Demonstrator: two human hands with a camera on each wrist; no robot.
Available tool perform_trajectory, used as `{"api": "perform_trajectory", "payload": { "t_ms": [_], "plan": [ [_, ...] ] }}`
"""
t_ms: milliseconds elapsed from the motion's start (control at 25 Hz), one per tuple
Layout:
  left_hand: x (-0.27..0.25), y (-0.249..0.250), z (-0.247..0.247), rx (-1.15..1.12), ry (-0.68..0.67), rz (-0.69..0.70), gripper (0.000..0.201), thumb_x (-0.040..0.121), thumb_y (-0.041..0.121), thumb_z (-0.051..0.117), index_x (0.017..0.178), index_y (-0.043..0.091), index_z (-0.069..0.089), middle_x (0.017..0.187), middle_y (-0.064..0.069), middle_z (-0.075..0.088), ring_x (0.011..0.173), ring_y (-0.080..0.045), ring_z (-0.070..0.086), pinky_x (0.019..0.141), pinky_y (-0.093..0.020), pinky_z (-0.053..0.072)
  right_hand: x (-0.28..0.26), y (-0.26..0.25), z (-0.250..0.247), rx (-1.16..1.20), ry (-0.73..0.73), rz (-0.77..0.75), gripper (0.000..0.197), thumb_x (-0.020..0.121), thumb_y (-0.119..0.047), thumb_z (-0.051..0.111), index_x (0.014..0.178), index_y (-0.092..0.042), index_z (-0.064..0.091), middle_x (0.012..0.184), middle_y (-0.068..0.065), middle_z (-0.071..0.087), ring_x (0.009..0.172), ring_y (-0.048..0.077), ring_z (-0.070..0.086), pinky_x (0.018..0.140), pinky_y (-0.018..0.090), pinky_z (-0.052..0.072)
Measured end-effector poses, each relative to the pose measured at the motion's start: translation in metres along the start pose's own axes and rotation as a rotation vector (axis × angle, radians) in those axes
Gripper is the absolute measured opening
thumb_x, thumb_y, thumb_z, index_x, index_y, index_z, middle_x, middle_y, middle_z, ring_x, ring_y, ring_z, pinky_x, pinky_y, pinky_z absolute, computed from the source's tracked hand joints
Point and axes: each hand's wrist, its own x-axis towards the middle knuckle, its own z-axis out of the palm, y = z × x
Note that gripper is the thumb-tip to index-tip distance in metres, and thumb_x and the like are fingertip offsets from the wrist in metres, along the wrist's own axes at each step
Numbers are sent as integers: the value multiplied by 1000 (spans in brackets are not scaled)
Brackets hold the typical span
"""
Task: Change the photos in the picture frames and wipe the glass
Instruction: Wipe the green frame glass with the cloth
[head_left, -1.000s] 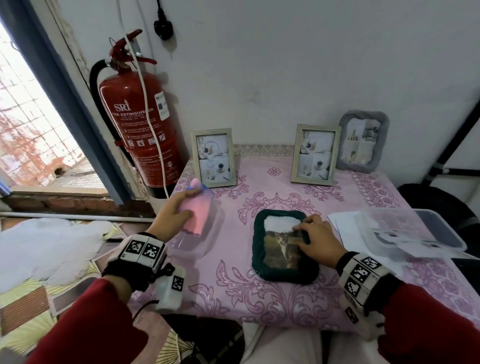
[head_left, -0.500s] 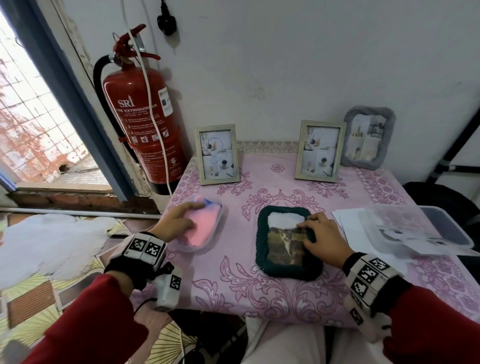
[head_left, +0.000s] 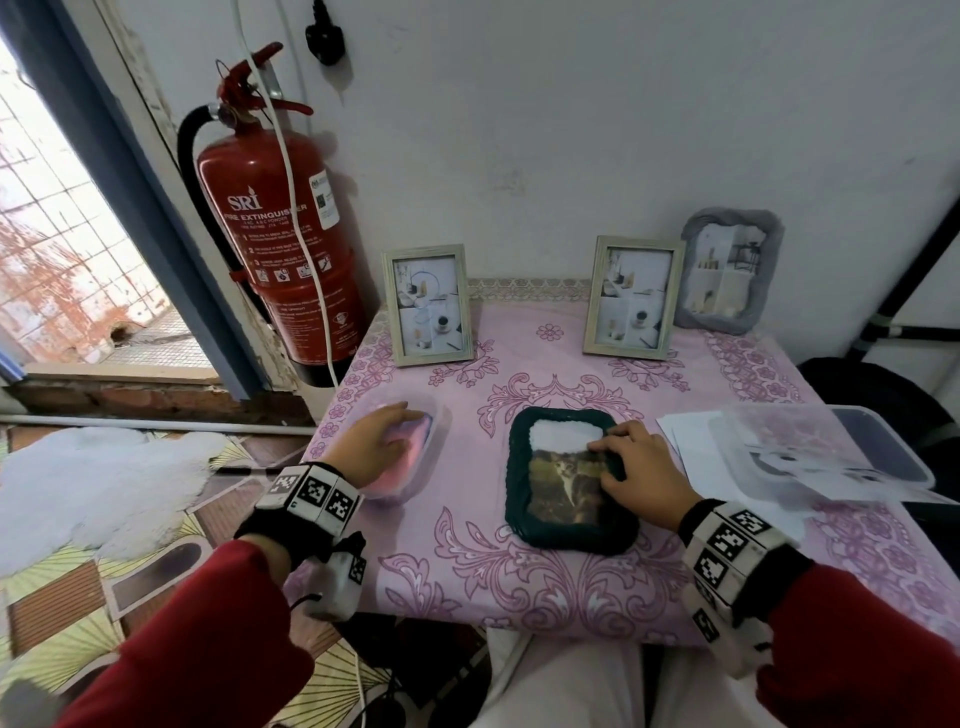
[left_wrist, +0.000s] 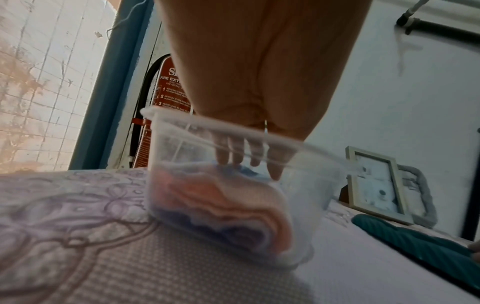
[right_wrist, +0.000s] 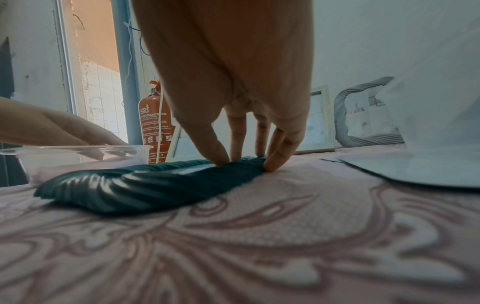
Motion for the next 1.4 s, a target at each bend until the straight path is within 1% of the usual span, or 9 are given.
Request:
{"api": "perform_trajectory", "payload": {
  "t_ms": [160,440,560,640,760,920,1080,1200,1400],
  "plan": [
    [2,-9,7,97,-52,-91,47,95,17,49,141,17,38,151,-3,32,139,-19,31,112,-25,19,0,0,0,1,-1,3,40,86,-12,54,126,-16,54,133,7,39,119,29,35,98,26,27],
    [1,-10,14,262,-145,-162,50,100,30,35,148,27,20,157,-1,16,140,-27,28,117,-41,20,-2,0,0,2,-16,7,41,87,-13,53,128,-17,52,135,6,38,120,29,34,100,27,27],
    [1,-10,12,225,-190,-165,49,101,28,31,148,27,19,156,-3,19,140,-29,28,116,-39,19,-3,0,0,4,-22,8,42,87,-13,53,129,-17,52,136,6,37,120,29,34,100,27,27],
    [1,-8,10,164,-129,-162,44,101,26,30,145,25,28,151,-8,31,136,-29,35,114,-36,23,-3,0,-1,13,-30,9,42,87,-13,53,129,-18,52,137,5,36,121,28,33,101,27,27],
    [2,3,6,84,70,-125,41,100,25,34,139,16,38,142,-11,46,130,-27,44,111,-39,30,-4,1,-1,17,-31,9,42,88,-13,53,129,-18,51,138,5,36,122,28,33,101,27,27],
    [5,29,5,34,238,-18,41,98,28,40,137,14,42,138,-10,51,127,-27,47,108,-42,34,-4,2,-2,12,-48,6,42,88,-15,53,130,-19,50,140,4,34,123,28,32,102,27,26],
    [10,57,14,-50,265,52,40,97,29,43,135,15,43,137,-7,52,127,-24,47,107,-43,36,-4,4,-2,20,-55,5,43,88,-15,55,130,-19,51,143,4,32,126,29,32,105,26,24],
    [13,74,30,-120,259,90,38,96,26,46,133,13,46,132,-8,55,123,-23,48,105,-37,37,-5,5,-2,23,-56,3,43,88,-16,55,131,-18,51,144,4,31,126,29,33,107,27,24],
    [18,92,62,-248,133,56,41,94,23,50,133,11,43,130,-11,52,118,-22,49,100,-31,38,-8,6,-2,35,-61,-5,43,88,-16,55,131,-18,50,146,3,30,129,29,32,109,28,23]
  ]
}}
